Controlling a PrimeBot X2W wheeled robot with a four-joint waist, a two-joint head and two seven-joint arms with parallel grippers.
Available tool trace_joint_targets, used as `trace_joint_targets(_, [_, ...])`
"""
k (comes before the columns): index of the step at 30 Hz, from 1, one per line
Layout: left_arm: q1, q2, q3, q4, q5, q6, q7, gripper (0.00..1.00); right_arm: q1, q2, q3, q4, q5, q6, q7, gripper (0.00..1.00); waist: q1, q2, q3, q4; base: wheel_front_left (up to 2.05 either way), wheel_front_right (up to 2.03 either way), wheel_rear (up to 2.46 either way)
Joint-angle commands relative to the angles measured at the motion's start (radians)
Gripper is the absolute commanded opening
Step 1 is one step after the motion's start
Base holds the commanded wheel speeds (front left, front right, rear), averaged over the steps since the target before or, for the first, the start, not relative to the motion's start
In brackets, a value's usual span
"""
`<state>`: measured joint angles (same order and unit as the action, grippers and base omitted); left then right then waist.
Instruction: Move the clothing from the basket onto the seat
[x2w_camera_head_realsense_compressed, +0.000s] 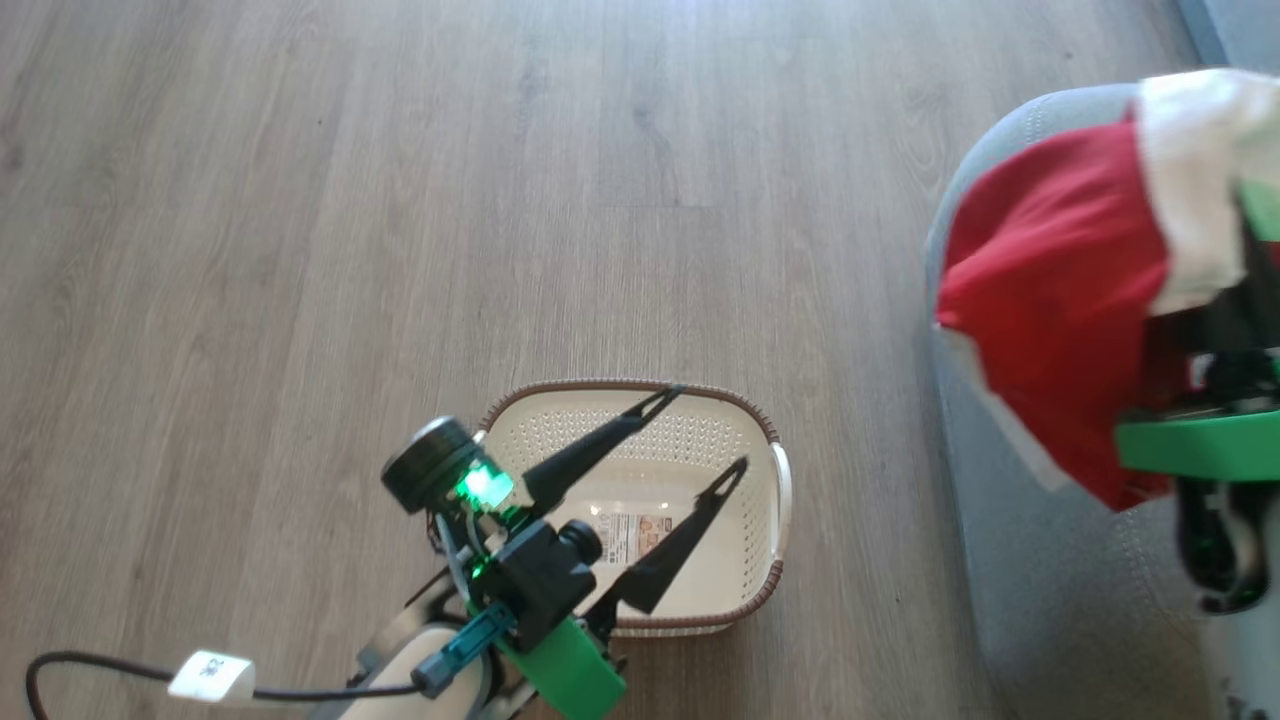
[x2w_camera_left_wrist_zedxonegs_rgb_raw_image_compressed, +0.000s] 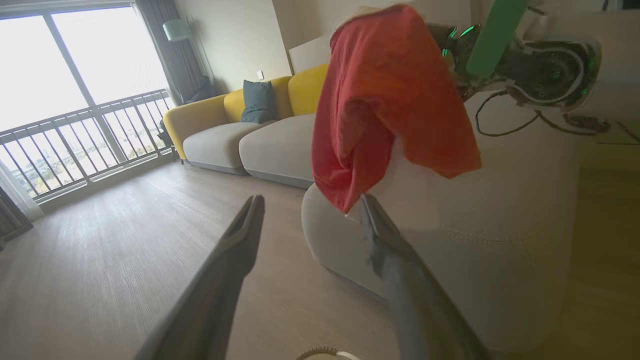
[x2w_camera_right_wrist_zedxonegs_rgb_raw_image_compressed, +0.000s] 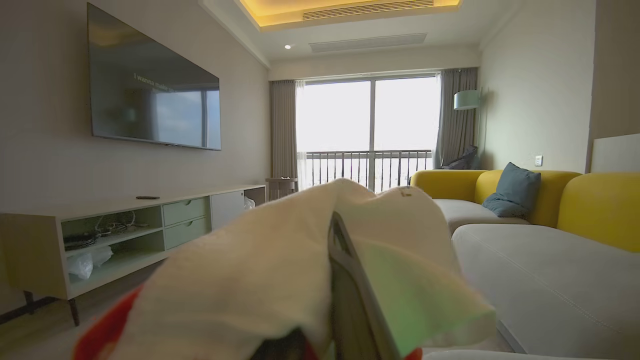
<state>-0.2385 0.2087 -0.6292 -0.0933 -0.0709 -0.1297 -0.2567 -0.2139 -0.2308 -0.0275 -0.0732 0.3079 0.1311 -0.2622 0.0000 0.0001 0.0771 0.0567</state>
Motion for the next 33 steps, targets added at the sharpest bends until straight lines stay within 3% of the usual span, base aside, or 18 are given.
trace_joint_targets(1, [-0.010, 0.017, 0.042, -0.008, 0.003, -0.001, -0.005, 1.00, -0.011, 0.005, -0.031, -0.042, -0.017, 0.000, 0.000, 0.00, 0.0000, -0.0001, -0.002, -0.007, 0.00, 0.00, 0.00])
trace_joint_targets(8, [0.037, 0.024, 0.032, 0.056, 0.005, -0.001, -0.005, 1.00, 0.012, 0.017, -0.162, -0.041, -0.120, 0.000, 0.000, 0.00, 0.0000, -0.0001, -0.005, -0.023, 0.00, 0.00, 0.00])
trace_joint_targets(13, [0.067, 0.010, 0.060, 0.091, 0.002, -0.001, -0.005, 1.00, 0.028, 0.077, -0.230, -0.046, -0.168, 0.000, 0.000, 0.00, 0.0000, -0.0001, -0.003, -0.032, 0.00, 0.00, 0.00])
trace_joint_targets(25, [0.087, -0.006, 0.039, 0.119, -0.021, -0.001, -0.005, 1.00, 0.030, 0.101, -0.272, -0.040, -0.180, 0.000, 0.000, 0.00, 0.0000, -0.0001, -0.005, -0.046, 0.00, 0.00, 0.00])
trace_joint_targets(33, [0.085, -0.009, 0.043, 0.104, -0.021, -0.001, -0.005, 1.00, 0.033, 0.094, -0.293, -0.064, -0.185, 0.000, 0.000, 0.00, 0.0000, -0.0001, 0.010, -0.111, 0.00, 0.00, 0.00])
